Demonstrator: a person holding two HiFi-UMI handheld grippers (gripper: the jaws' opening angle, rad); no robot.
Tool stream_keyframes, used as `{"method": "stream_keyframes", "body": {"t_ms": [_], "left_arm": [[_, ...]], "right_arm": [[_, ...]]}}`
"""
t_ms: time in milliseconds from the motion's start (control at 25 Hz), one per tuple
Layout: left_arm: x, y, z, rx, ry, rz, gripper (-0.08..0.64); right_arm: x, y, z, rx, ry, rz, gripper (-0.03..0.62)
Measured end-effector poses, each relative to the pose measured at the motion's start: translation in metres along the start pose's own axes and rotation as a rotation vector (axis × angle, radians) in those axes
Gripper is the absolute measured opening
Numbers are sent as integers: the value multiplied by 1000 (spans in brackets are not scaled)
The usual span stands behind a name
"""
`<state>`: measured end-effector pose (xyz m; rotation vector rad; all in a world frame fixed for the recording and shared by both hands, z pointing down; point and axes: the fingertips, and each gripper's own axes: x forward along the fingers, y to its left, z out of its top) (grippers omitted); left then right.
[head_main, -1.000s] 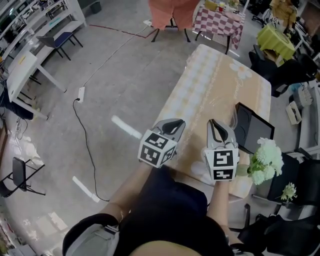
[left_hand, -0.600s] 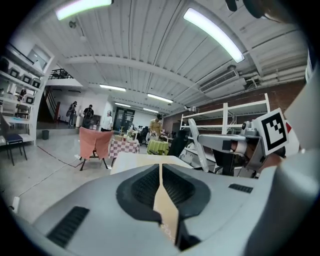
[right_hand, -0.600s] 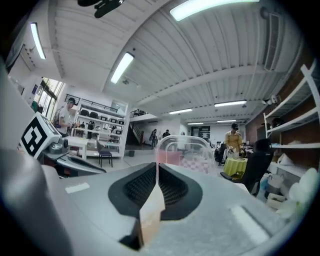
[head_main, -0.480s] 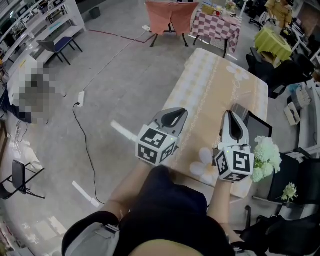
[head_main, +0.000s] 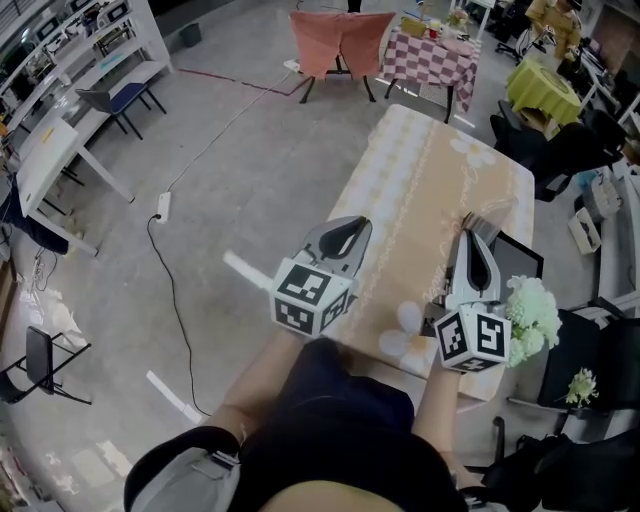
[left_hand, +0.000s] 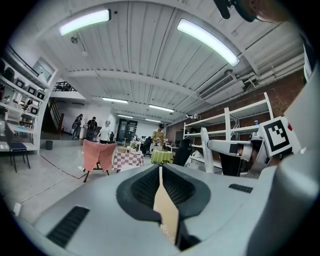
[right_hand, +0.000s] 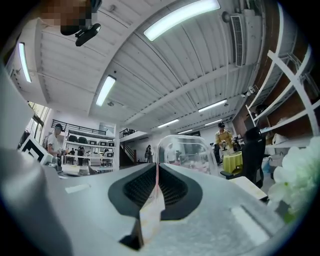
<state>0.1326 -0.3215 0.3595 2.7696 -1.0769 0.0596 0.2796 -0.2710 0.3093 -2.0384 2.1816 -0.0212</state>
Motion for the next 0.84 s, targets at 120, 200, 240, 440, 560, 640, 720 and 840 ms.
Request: {"method": "stream_keyframes", "body": {"t_ms": [120,200,240,440,560,640,720,840], "left_arm": [[1,-1,-2,1,5,-2,25],[2,-2,-3,3,8,-4,25],[3,-2,-4,3,11,-5,25],[2,-1,-10,-1,21,-3,25],[2,1,-10,-5,21,-2,25],[2,2,-12,-9,24,-1,25],[1,3,-14,-9,33,-1,25],[0,5,-17,-10,43,-1,25]], "right_arm": [[0,0,0,2,-4,1,21],[-1,-3,1,4,-13,-15,20],[-1,-4,1,3,-17,-23,20],[0,-2,-3,-3,-11,-24,20],[2,0,-4,-8,-11,-14,20],[3,1,-6,-6,-6,-20,20],[4,2,-7,-5,-1,-20,20],[6,6,-8,-4,6,-16,20]]}}
